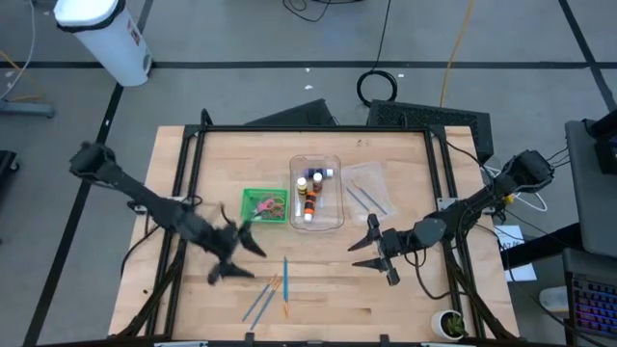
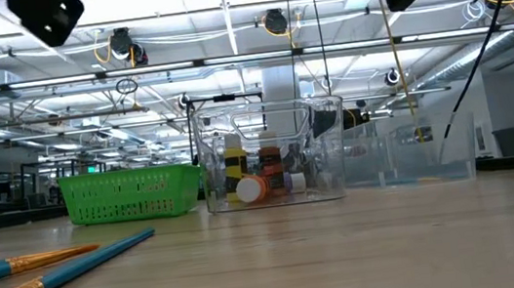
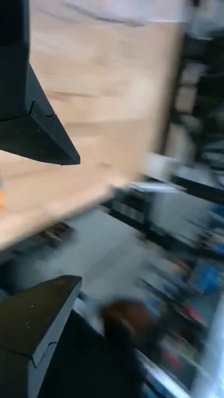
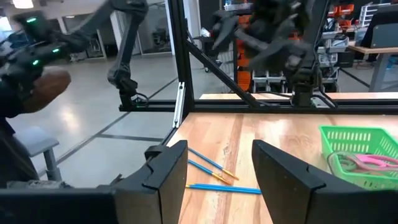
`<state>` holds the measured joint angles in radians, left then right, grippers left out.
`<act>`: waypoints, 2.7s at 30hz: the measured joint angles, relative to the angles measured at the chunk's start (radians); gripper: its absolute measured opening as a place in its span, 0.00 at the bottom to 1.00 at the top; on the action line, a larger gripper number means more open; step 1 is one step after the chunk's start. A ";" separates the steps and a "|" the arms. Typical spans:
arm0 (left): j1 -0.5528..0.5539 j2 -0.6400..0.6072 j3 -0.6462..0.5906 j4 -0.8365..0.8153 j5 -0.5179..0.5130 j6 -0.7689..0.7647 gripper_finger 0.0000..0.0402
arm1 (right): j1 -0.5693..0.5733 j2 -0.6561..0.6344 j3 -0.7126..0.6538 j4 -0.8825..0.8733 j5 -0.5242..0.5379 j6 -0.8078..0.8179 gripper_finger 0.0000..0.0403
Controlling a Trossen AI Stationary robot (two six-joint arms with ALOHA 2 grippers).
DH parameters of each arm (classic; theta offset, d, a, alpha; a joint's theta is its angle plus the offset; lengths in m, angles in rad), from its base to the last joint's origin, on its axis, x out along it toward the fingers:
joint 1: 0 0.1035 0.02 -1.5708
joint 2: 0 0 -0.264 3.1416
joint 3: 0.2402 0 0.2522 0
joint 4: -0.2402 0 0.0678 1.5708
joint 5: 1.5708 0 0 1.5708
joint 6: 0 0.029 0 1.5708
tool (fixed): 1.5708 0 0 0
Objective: Pick & Place Paint Supplies
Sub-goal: Put the blue paint brush into the white bin
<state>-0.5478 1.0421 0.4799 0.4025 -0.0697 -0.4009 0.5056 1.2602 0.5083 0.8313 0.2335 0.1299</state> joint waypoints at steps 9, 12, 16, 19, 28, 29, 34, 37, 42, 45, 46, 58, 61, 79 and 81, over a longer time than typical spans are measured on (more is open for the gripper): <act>-0.091 0.415 0.400 -0.674 -0.192 -0.377 0.77 | 0.000 0.000 0.000 0.011 0.000 0.001 0.42; -0.079 0.527 0.459 -0.722 -0.200 -0.497 0.77 | 0.000 0.000 0.000 0.019 0.000 0.020 0.42; -0.062 0.653 0.494 -0.730 -0.169 -0.564 0.77 | 0.000 0.000 0.000 0.025 0.000 0.038 0.42; -0.044 0.715 0.508 -0.748 -0.118 -0.618 0.77 | 0.000 0.000 0.000 0.033 0.000 0.041 0.42; 0.002 0.757 0.514 -0.831 -0.071 -0.705 0.77 | 0.000 0.000 0.000 0.032 0.000 0.039 0.42; 0.000 0.758 0.514 -0.832 -0.077 -0.706 0.77 | 0.000 0.000 0.000 0.033 0.000 0.039 0.42; -0.004 0.759 0.512 -0.839 -0.099 -0.683 0.77 | 0.000 0.000 0.000 0.032 0.000 0.038 0.42; -0.004 0.760 0.511 -0.843 -0.112 -0.694 0.77 | 0.000 0.000 0.000 0.032 0.000 0.038 0.42; -0.004 0.761 0.510 -0.849 -0.121 -0.692 0.67 | 0.000 0.000 0.000 0.032 0.000 0.039 0.42; -0.012 0.761 0.508 -0.836 -0.130 -0.686 0.57 | 0.000 0.000 0.000 0.032 0.000 0.040 0.42; -0.017 0.762 0.508 -0.824 -0.139 -0.690 0.54 | 0.000 0.000 0.000 0.032 0.000 0.040 0.42; -0.055 0.826 0.511 -0.802 -0.221 -0.701 0.44 | 0.000 0.000 0.000 0.031 0.000 0.038 0.42; -0.058 0.834 0.511 -0.801 -0.219 -0.702 0.44 | 0.000 0.000 0.000 0.031 0.000 0.038 0.42; -0.072 0.833 0.509 -0.800 -0.211 -0.833 0.43 | 0.000 0.000 0.000 0.031 0.001 0.038 0.42; -0.078 0.833 0.508 -0.805 -0.211 -0.833 0.40 | 0.000 0.000 0.000 0.031 0.001 0.038 0.42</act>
<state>-0.6254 1.8755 0.9877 -0.4027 -0.2810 -1.2335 0.5058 1.2602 0.5079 0.8627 0.2340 0.1680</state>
